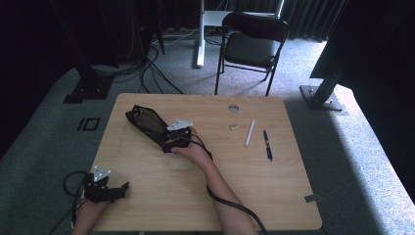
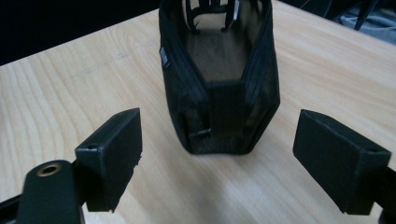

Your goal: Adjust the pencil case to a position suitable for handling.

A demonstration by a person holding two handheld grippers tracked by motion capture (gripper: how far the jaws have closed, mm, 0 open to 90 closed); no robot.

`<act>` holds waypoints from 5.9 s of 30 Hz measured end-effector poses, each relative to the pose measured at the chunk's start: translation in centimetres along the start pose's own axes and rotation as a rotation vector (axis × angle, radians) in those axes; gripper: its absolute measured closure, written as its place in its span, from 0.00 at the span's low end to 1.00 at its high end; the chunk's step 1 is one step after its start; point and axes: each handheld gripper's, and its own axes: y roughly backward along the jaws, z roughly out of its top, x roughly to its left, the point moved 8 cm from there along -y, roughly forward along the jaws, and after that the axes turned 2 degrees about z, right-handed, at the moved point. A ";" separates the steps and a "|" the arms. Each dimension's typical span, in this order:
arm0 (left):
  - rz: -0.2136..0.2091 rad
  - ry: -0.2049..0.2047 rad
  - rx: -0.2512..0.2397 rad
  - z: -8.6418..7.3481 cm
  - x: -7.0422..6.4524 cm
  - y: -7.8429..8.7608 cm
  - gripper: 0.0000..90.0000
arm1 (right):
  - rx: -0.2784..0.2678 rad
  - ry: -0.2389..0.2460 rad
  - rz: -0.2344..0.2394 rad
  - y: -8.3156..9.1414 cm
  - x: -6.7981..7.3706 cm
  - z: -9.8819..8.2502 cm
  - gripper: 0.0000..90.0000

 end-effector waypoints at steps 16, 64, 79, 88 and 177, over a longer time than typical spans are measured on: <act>0.000 0.000 -0.001 0.0 0.0 0.0 0.01 | -0.048 0.049 -0.035 -1.4 0.1 1.3 0.54; 0.001 0.000 0.000 0.0 0.0 0.0 0.01 | -0.019 -0.029 0.005 3.7 0.3 -0.8 0.81; 0.001 0.000 0.000 0.0 0.0 0.0 0.01 | -0.008 -0.024 -0.004 6.0 -0.5 -2.2 0.81; 0.001 0.000 -0.001 0.0 0.0 0.0 0.01 | 0.004 -0.041 -0.020 8.7 -1.5 -4.0 0.81; 0.007 0.007 -0.002 0.0 0.0 0.0 0.01 | 0.076 -0.171 -0.119 30.5 -6.7 -18.2 0.81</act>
